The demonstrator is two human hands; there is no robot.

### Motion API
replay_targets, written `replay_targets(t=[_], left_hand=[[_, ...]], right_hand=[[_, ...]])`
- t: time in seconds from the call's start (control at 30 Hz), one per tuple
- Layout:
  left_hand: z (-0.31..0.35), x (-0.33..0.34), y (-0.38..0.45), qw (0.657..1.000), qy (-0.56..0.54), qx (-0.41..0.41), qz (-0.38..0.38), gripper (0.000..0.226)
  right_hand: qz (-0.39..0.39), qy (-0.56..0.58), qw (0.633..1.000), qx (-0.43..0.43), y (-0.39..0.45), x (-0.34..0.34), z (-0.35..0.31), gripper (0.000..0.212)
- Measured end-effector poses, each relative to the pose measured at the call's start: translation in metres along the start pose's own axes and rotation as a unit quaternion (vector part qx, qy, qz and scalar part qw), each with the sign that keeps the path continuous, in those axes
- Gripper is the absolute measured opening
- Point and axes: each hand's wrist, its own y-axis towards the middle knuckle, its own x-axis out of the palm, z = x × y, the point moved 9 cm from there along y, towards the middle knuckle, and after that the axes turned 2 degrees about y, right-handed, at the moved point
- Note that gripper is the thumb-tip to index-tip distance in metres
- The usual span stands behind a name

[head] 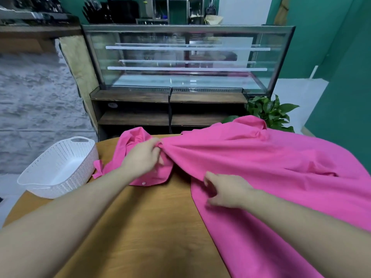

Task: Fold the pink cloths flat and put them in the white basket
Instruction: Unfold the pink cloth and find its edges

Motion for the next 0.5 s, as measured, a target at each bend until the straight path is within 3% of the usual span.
replay_targets(t=[0.07,0.17,0.3,0.4,0.5], left_hand=[[-0.019,-0.014,0.002,0.989,-0.124,-0.07,0.027,0.024],[-0.039,-0.02,-0.005,0.947,-0.278,-0.153,0.047,0.023],[-0.055,-0.015,-0.005,0.936,-0.297,-0.183,0.045,0.028],[-0.075,-0.004,0.004,0.931,-0.292,-0.207,0.065,0.033],[-0.086,0.014,0.019,0.935,-0.263,-0.236,0.019,0.066]], right_hand=[[0.028,-0.106,0.993,0.044,-0.01,0.0,0.029,0.045],[0.078,-0.143,0.98,0.111,-0.02,-0.005,0.072,0.057],[0.109,-0.099,0.973,0.181,-0.027,-0.006,0.111,0.049],[0.062,-0.086,0.982,0.158,-0.018,0.013,0.117,0.03],[0.056,-0.02,0.986,0.154,-0.011,0.023,0.119,0.032]])
